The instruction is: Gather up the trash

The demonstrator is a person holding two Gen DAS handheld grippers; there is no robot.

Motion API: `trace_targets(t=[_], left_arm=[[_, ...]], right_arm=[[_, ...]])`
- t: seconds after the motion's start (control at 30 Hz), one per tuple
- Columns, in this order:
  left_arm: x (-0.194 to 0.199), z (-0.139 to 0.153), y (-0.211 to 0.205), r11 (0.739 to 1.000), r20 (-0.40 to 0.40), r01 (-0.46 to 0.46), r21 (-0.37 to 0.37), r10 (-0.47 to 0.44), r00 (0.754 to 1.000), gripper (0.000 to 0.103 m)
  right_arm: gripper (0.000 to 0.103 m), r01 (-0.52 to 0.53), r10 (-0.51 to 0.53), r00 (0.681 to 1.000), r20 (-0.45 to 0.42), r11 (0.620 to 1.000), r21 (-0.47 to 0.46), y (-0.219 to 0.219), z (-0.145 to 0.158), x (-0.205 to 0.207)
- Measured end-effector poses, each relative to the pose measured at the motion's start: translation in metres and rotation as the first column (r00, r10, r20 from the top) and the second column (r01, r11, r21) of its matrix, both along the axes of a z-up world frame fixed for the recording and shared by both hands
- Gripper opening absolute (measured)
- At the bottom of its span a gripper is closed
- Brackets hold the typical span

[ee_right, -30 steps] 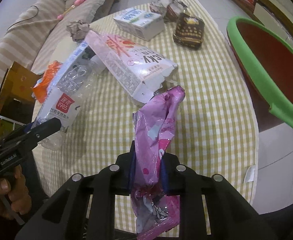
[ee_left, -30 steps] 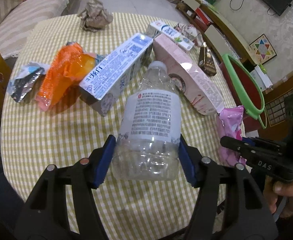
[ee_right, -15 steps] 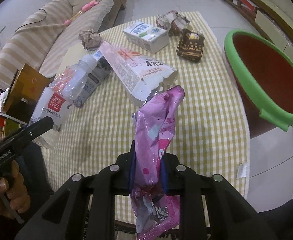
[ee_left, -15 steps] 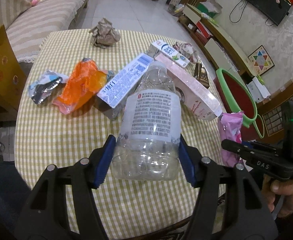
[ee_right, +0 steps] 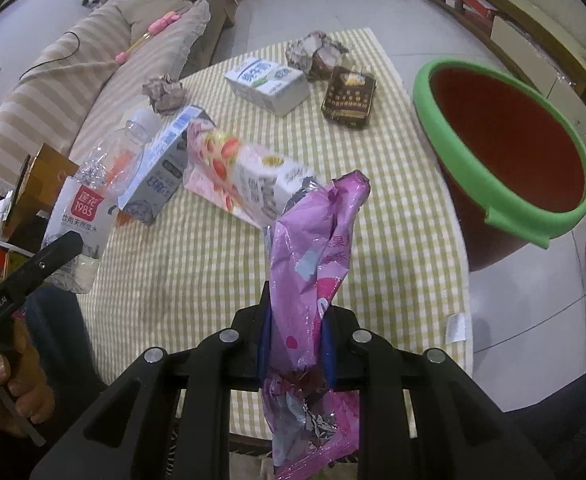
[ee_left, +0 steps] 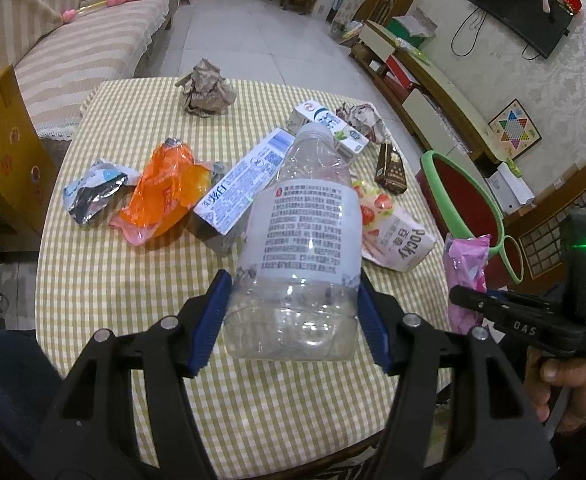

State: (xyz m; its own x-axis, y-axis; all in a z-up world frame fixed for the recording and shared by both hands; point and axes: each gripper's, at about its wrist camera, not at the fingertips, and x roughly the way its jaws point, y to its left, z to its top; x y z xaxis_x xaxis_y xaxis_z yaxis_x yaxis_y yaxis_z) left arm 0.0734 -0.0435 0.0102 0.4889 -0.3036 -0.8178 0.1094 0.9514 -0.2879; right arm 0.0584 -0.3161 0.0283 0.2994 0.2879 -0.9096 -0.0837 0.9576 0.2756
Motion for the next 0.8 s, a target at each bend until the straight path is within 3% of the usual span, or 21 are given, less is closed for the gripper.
trace_targets(t=[0.43, 0.8], left_arm=[[0.01, 0.016, -0.017, 0.999, 0.041, 0.029, -0.023, -0.028, 0.999, 0.059], [0.041, 0.045, -0.066, 0.991, 0.101, 0.13, -0.03, -0.126, 0.987, 0.059]], right_arm=[[0.019, 0.021, -0.025, 0.994, 0.106, 0.999, 0.03, -0.011, 0.028, 0.017], [0.019, 0.122, -0.126, 0.973, 0.193, 0.992, 0.033, -0.057, 0.055, 0.047]])
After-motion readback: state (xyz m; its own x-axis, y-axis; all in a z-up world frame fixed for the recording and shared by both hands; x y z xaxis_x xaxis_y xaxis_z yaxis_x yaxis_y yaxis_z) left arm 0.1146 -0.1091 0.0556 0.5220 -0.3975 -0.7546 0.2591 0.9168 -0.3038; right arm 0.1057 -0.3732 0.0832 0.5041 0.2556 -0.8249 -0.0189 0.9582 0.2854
